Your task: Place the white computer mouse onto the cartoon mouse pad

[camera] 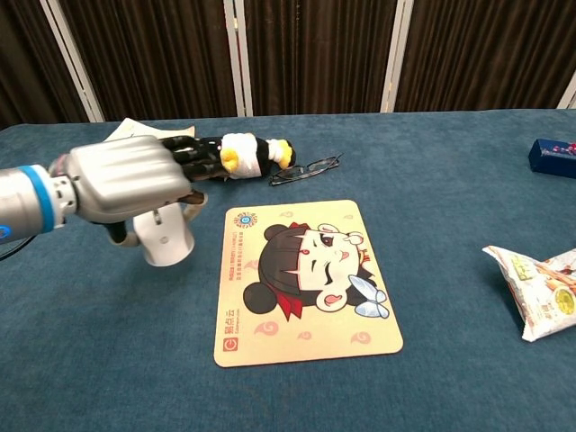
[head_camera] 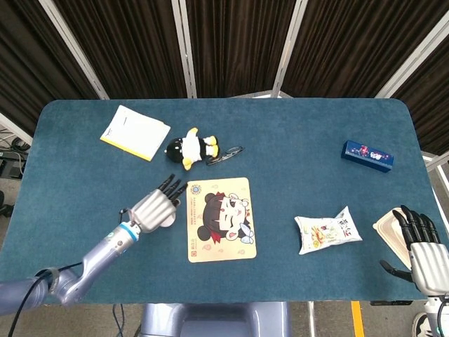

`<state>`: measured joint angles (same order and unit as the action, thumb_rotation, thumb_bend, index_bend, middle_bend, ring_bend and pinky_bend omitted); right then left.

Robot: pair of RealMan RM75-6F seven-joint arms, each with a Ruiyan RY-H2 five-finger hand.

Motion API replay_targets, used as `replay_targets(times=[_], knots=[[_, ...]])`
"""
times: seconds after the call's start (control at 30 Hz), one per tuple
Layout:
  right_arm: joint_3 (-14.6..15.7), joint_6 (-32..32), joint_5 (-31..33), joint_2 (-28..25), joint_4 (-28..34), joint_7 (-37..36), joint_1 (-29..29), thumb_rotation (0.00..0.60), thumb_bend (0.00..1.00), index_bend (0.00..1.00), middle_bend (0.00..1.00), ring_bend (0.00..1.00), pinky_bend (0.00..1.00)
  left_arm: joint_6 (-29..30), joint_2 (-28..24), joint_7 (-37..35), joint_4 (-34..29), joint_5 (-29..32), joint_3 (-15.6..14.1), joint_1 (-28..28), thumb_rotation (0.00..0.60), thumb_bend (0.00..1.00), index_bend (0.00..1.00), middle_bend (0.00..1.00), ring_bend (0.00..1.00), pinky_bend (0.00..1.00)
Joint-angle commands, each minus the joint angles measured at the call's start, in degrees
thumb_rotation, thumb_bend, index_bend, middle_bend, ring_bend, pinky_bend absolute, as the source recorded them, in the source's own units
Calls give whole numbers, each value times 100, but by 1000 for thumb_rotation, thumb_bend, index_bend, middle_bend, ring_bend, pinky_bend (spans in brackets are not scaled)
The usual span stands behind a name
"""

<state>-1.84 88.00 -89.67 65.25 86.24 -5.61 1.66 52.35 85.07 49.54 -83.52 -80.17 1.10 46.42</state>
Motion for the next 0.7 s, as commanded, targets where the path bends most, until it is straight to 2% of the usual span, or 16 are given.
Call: replay_targets(times=[0.03,0.23,0.33,0.7], knots=[[2,-3,0,-4,-2,-11,1,600,75,6,0,0,0,-173,223,-119,396,-456,42,348,600,410,603,0,0,0],[3,-17,0,-11,-3,-33,8,600,74,5,0,0,0,-238,595,-822,1171,-1265,-24,831,600,411,603,0,0,0],[4,-23,1,-15,-3,-42,11,600,75,5,0,0,0,-260,819,-1242,1497,-1441,-47,976,600,411,602,0,0,0],[3,-48,12,-27,9,-63,22,600,73,5,0,0,0,-334,1517,-1877,2211,-1816,-49,1423,600,411,592,0,0,0]])
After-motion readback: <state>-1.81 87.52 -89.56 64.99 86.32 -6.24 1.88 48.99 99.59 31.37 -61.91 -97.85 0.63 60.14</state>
